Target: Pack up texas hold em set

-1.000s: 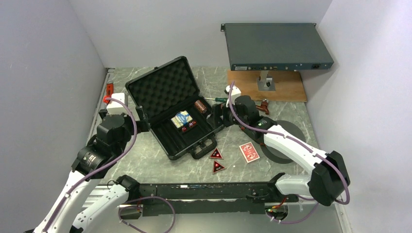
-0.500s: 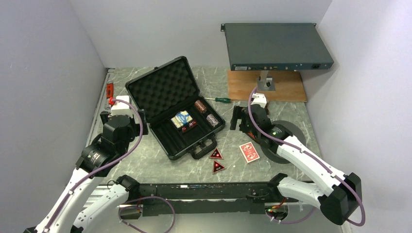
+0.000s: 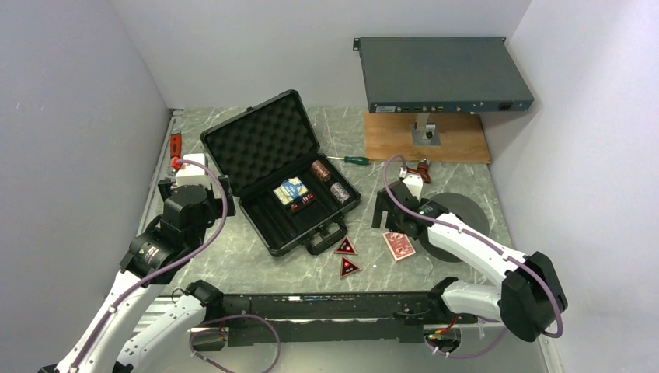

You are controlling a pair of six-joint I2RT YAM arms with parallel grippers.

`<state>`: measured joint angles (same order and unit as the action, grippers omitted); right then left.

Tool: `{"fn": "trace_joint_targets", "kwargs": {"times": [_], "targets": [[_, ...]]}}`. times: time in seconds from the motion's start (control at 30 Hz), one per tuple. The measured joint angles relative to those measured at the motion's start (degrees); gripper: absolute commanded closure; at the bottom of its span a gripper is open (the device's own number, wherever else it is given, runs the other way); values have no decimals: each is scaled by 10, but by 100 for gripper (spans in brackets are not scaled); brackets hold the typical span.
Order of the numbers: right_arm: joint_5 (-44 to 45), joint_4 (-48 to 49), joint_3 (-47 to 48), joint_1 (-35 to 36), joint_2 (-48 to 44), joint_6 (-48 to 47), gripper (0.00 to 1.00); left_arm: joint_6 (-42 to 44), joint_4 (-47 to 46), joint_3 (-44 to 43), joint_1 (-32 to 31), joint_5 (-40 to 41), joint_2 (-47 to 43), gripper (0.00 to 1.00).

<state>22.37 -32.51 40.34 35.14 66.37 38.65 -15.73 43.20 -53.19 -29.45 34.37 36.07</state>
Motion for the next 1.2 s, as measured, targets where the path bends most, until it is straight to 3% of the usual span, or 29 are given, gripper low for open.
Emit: {"fn": "trace_joint_targets", "kwargs": {"times": [0.77,1.2], "targets": [[-66,27,-93,-31,10,57,0,0,12,0,0,30,9,2],[-114,43,-97,-31,4,65,1,0,13,0,0,35,9,2]]}}
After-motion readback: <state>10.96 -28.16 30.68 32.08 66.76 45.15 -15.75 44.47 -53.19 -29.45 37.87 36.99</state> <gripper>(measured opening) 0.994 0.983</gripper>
